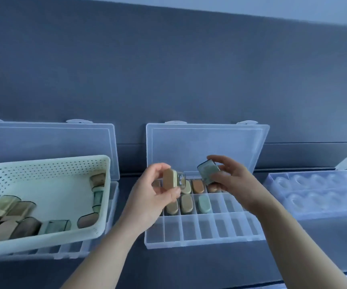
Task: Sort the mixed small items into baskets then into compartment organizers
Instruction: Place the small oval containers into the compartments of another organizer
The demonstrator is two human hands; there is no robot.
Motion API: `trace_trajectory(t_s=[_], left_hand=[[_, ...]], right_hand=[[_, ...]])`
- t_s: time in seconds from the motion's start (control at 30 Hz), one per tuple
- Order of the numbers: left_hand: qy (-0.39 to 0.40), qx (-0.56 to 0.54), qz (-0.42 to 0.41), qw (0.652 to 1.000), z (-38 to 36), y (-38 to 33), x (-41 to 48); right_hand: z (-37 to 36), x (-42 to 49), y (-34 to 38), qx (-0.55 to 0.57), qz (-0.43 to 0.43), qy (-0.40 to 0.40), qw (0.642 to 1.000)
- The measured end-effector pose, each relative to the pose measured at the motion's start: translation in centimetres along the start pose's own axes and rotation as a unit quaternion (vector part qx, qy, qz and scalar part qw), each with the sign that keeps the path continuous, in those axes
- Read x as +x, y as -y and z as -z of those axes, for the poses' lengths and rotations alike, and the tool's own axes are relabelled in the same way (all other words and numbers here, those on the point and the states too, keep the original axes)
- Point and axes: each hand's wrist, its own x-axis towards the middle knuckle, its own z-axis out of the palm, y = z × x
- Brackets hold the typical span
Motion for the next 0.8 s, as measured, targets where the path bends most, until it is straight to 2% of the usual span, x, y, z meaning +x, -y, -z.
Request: trace_trajectory(t_s=[0.1, 0.17, 0.33, 0.7, 0.8], left_hand=[[0.043, 0.051, 0.008, 0.998, -4.4, 1.2, 1.0], [0.044, 0.149, -0.018, 0.988, -6.8, 1.9, 1.7], [0.025, 0.418, -0.071, 0.905, -10.4, 2.9, 3.3], [0.091, 0.512, -0.043, 0.853, -12.3, 4.2, 4.7], [0.089, 0.515, -0.043, 0.852, -12.2, 4.9, 4.8]], right_hand=[[3.5, -0.3, -1.7, -0.041, -0.006, -0.027, 0.999], [5.1, -0.4, -2.4, -0.067, -0.006, -0.054, 0.996], [8.0, -0.2, -4.5, -0.1, 0.0, -0.111, 0.989], [9.2, 0.2, -5.8, -0.157, 0.047, -0.079, 0.983], [9.2, 0.0, -6.1, -0.197, 0.056, -0.091, 0.975]])
